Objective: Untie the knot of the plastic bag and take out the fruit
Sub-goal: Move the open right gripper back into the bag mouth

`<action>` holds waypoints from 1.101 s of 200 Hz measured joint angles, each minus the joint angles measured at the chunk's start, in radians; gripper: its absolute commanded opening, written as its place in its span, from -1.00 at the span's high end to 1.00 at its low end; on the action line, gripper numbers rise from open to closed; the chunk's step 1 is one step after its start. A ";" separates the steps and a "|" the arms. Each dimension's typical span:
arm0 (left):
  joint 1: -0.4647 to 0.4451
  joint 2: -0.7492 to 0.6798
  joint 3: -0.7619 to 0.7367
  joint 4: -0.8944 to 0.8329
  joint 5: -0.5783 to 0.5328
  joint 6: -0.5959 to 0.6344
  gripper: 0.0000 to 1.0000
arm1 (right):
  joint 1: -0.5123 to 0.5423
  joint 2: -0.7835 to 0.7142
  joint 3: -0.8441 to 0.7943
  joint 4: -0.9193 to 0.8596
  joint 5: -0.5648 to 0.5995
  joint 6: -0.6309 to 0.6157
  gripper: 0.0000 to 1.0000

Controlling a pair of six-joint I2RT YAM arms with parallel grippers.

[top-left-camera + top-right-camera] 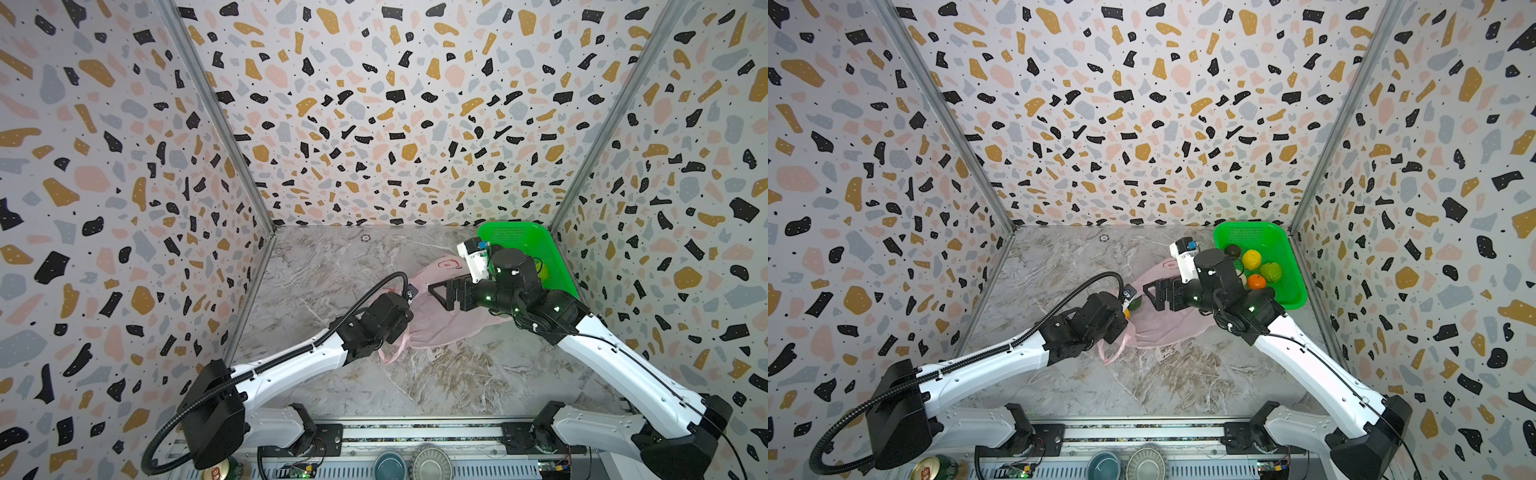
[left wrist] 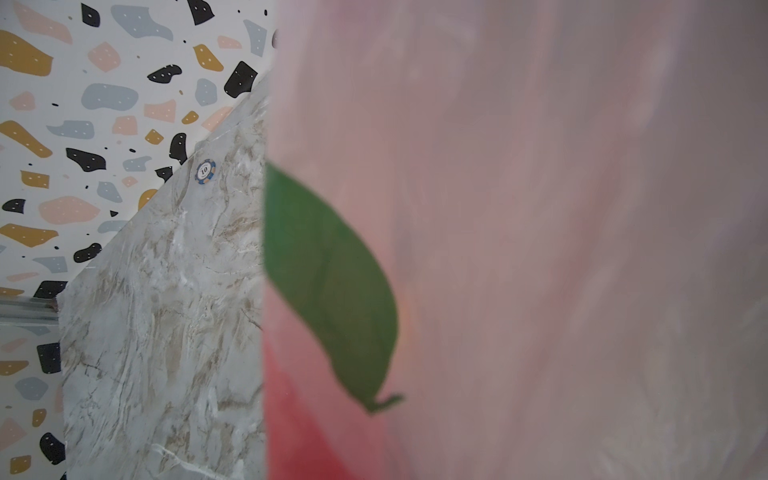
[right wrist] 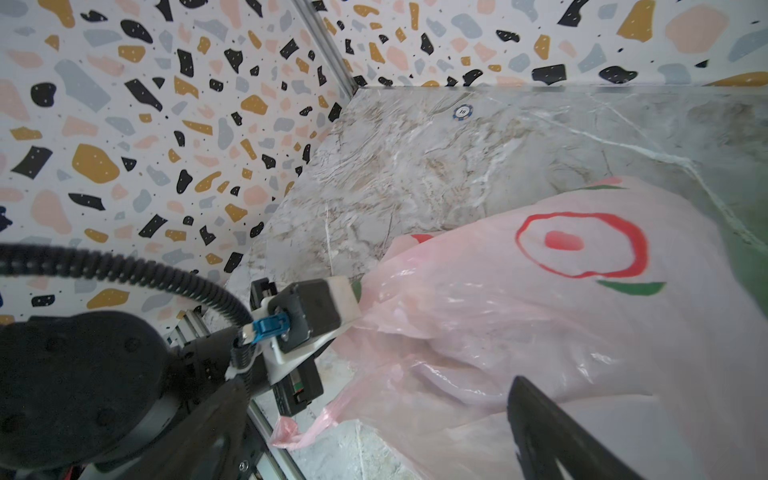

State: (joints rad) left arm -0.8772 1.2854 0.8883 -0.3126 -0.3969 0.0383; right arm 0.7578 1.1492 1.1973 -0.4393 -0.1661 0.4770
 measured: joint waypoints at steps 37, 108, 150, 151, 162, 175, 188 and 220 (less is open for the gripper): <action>0.003 0.000 0.000 0.000 0.000 0.000 1.00 | 0.093 0.022 -0.113 0.032 0.086 -0.013 -0.85; 0.006 0.000 0.001 0.000 0.015 -0.001 1.00 | 0.173 0.056 -0.309 0.109 0.231 -0.057 -0.75; 0.006 0.000 0.007 0.001 0.023 -0.001 1.00 | 0.179 0.108 -0.351 0.171 0.283 -0.078 -0.74; 0.006 0.000 0.007 0.001 0.023 -0.001 1.00 | 0.179 0.111 -0.351 0.173 0.284 -0.078 -0.74; 0.006 0.000 0.007 0.000 0.027 -0.001 1.00 | 0.177 0.142 -0.351 0.196 0.291 -0.081 -0.73; 0.006 0.000 0.007 0.001 0.034 -0.001 1.00 | 0.173 0.185 -0.351 0.228 0.296 -0.083 -0.72; 0.006 0.000 0.007 0.002 0.041 -0.001 1.00 | 0.169 0.238 -0.351 0.264 0.307 -0.082 -0.72; 0.006 -0.003 0.006 0.008 0.052 -0.004 1.00 | 0.135 0.392 -0.346 0.345 0.308 -0.061 -0.73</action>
State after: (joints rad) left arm -0.8707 1.2823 0.8944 -0.3046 -0.3450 0.0341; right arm 0.8925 1.5414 0.8513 -0.0940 0.1421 0.4160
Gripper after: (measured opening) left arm 0.047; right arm 0.863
